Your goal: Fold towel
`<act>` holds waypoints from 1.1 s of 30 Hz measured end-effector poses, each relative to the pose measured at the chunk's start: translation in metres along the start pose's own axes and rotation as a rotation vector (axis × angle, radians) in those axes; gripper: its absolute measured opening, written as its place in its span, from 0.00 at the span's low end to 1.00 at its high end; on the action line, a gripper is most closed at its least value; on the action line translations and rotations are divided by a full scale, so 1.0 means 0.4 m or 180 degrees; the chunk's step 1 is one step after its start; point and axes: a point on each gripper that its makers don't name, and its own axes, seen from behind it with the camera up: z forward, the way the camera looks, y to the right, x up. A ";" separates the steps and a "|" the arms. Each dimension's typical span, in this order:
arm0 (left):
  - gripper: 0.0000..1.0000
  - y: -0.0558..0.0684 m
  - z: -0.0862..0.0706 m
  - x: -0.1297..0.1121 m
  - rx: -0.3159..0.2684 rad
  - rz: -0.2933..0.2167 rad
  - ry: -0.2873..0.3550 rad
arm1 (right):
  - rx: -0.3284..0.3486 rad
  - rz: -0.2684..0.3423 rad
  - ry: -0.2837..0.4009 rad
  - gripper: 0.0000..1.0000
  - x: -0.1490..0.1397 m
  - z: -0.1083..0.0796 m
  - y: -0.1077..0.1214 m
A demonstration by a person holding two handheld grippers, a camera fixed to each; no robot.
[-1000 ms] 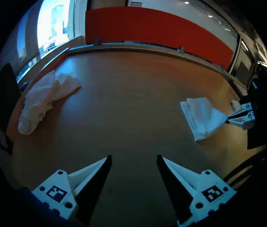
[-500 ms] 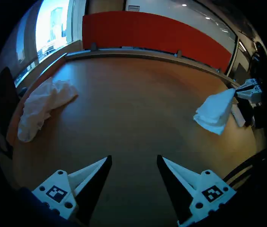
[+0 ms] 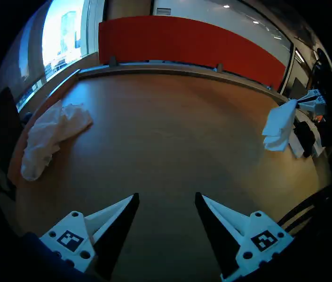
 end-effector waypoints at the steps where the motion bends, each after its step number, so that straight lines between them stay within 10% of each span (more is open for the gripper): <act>1: 0.88 0.001 0.000 0.001 0.0002 0.0004 0.0000 | -0.0015 0.0013 -0.0005 0.05 -0.005 -0.004 0.013; 33: 0.88 0.030 0.021 0.028 0.0052 0.0088 -0.0042 | -0.0550 0.0258 -0.0477 0.06 -0.240 -0.111 0.468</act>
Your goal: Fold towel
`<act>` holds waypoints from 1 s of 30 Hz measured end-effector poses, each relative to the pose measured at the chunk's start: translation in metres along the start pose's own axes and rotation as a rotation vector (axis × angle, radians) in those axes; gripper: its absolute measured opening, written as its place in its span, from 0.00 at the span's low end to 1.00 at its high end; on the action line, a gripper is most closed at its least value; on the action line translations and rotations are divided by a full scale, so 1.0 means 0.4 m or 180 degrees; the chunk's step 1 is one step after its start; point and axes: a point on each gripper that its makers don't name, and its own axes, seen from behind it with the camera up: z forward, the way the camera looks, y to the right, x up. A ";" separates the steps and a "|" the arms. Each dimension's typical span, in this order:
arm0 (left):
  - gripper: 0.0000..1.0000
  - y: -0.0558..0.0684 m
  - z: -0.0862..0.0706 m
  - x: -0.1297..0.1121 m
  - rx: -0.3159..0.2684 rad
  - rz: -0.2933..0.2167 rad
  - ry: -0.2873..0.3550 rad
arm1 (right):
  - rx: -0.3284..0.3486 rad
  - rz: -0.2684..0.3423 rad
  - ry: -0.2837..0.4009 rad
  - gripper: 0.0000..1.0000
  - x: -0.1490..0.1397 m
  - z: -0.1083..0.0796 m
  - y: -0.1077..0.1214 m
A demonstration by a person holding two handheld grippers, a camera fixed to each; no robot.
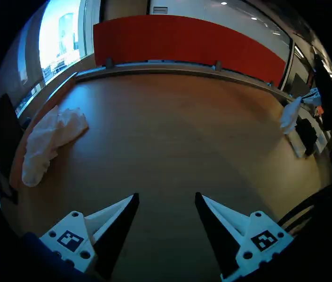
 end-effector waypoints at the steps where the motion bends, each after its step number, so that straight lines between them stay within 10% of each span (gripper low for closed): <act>1: 0.88 0.002 0.000 0.001 -0.0001 0.0005 0.0001 | -0.0013 0.0004 -0.0008 0.06 -0.003 0.000 0.010; 16: 0.88 0.028 0.002 0.010 -0.0022 0.0046 -0.0001 | -0.0080 0.0057 -0.0147 0.06 -0.069 -0.010 0.075; 30: 0.87 0.041 0.005 0.006 -0.0042 0.0103 -0.0029 | -0.0189 0.0240 -0.0528 0.06 -0.315 -0.052 0.075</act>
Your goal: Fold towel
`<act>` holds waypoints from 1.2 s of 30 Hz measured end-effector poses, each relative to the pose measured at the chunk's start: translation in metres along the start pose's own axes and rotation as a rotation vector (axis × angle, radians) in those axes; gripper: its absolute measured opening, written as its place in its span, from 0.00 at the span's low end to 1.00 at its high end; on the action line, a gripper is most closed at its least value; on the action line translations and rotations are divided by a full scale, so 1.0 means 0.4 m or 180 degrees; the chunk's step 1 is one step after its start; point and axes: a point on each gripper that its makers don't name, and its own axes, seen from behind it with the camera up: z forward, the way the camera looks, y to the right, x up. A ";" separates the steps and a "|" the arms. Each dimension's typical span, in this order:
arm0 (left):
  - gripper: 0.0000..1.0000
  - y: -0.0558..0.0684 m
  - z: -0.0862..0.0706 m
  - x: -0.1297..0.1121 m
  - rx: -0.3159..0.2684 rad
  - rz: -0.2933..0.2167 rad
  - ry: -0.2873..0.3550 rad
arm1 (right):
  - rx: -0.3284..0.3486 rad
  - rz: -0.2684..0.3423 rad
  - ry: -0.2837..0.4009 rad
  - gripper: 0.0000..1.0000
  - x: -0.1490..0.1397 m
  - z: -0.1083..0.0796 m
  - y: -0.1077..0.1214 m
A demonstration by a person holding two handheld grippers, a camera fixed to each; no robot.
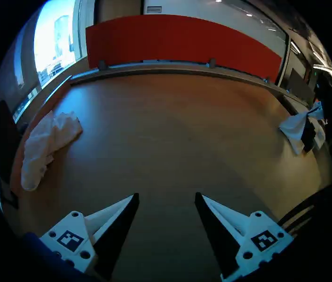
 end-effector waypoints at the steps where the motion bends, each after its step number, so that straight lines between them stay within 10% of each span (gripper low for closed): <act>1: 0.87 0.000 0.000 0.001 -0.0001 0.0005 0.0000 | -0.0008 0.0021 -0.0021 0.06 -0.016 0.001 0.001; 36: 0.88 -0.008 -0.016 -0.006 0.0093 0.0086 -0.0016 | -0.0006 0.0790 -0.0684 0.06 -0.387 0.098 -0.082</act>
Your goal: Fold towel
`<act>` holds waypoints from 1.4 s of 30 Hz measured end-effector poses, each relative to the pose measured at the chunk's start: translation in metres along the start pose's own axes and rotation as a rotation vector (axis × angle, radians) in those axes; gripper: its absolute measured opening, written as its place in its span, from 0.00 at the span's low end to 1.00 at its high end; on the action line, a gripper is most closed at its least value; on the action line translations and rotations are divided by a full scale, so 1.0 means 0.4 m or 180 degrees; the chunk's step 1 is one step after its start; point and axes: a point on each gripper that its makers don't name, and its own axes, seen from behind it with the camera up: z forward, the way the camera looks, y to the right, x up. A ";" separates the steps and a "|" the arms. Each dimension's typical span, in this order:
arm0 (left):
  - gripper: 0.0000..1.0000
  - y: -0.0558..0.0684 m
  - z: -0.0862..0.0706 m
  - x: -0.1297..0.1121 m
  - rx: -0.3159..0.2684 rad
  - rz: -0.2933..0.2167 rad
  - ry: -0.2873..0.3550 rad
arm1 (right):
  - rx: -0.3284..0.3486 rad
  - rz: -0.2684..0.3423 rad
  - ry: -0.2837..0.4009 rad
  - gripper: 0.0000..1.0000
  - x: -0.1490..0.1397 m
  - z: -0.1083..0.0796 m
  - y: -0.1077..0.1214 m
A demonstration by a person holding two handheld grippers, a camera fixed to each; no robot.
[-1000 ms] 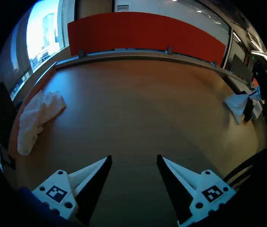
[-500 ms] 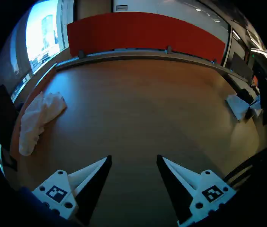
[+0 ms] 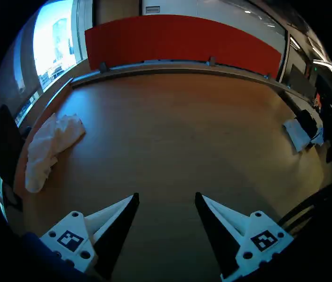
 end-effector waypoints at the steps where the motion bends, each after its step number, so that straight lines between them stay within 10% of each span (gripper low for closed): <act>1: 0.88 0.000 0.000 0.000 0.0001 0.0005 0.0000 | -0.0010 0.0009 -0.0003 0.06 -0.001 0.002 0.000; 23: 0.88 -0.002 0.001 0.005 0.0019 0.0024 -0.0010 | -0.0079 0.0246 -0.0057 0.09 -0.015 0.025 0.012; 33: 0.88 -0.002 0.002 0.008 0.0015 0.0020 -0.0006 | -0.0093 0.0330 0.0019 0.61 -0.033 0.001 0.004; 42: 0.88 0.010 0.004 0.014 -0.0018 0.0041 0.0015 | -0.0022 0.0394 0.0127 0.83 -0.026 -0.015 -0.023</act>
